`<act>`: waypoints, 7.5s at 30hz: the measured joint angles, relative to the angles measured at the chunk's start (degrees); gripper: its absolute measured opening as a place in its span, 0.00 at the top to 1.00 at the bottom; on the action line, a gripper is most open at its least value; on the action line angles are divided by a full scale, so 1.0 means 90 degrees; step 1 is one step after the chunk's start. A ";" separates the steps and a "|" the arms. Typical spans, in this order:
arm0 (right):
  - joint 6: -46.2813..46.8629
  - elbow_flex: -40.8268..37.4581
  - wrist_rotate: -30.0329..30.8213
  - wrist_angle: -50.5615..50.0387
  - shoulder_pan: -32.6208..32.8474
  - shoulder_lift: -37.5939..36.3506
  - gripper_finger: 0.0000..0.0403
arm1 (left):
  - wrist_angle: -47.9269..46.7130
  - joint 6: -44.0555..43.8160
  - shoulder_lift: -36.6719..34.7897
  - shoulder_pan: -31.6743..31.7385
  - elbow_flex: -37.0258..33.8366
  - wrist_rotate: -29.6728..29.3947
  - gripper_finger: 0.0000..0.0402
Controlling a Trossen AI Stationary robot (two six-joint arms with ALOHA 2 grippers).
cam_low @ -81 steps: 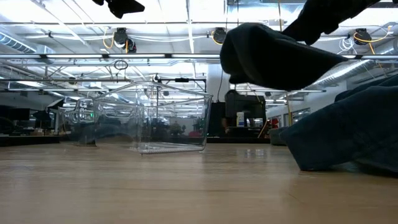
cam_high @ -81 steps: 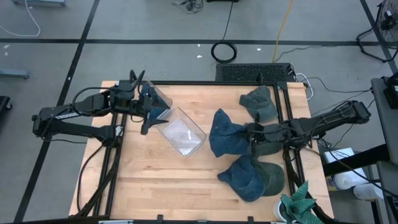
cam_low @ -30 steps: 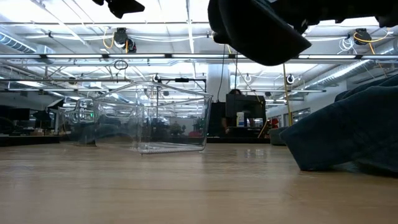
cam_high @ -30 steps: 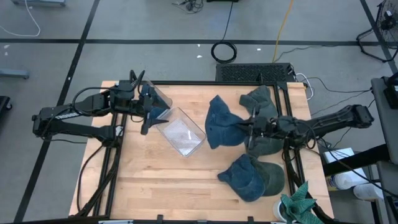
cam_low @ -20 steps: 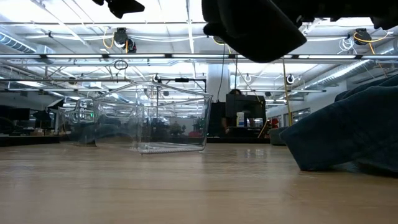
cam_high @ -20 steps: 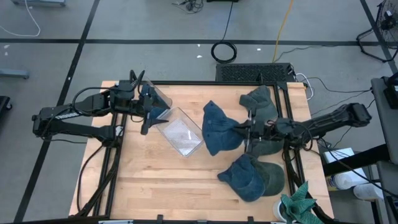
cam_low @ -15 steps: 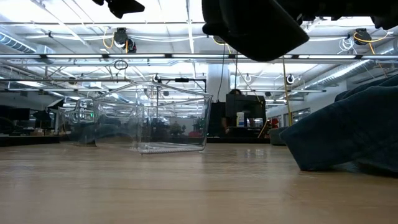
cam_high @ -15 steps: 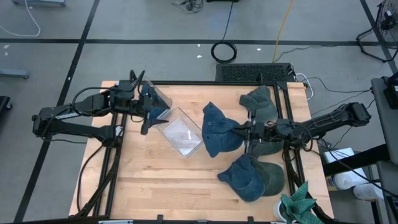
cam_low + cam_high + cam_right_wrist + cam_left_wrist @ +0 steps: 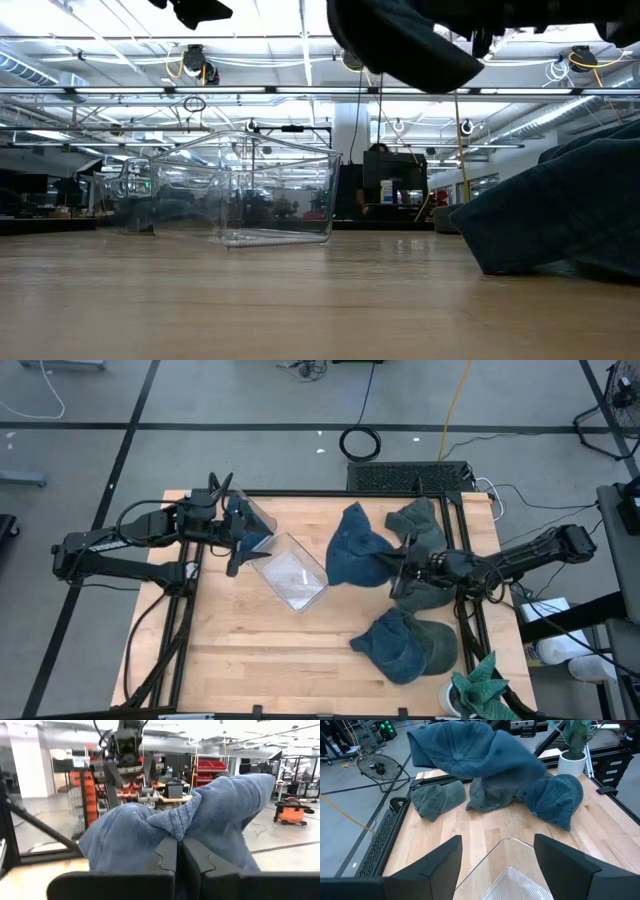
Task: Pick & Place hat
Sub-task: Put the top blue cap into the top transparent bin
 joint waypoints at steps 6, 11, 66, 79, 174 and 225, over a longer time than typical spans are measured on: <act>0.0002 0.0000 0.0000 0.0119 0.0000 0.0000 1.00 | 0.0000 0.0000 0.0000 0.0001 0.0001 0.0000 0.34; 0.0002 0.0000 -0.0013 0.0159 0.0002 0.0002 1.00 | 0.0000 0.0000 -0.0001 -0.0001 0.0001 0.0001 0.33; -0.0527 0.0002 -0.0554 0.0198 0.0294 0.0104 1.00 | 0.0228 0.0420 -0.0001 -0.0001 0.0001 -0.0002 0.33; -0.0559 0.0002 -0.0554 0.0202 0.0294 0.0104 1.00 | 0.0294 -0.0581 0.0001 -0.0001 0.0001 -0.0001 0.33; -0.0775 0.0005 -0.0575 0.0164 0.0292 0.0102 1.00 | 0.5748 -0.7413 0.3236 -0.0133 -0.0084 0.1220 0.33; -0.0714 0.0005 -0.0566 0.0166 0.0291 0.0104 1.00 | 0.6041 -0.8083 0.3624 -0.0630 -0.0084 0.0140 0.33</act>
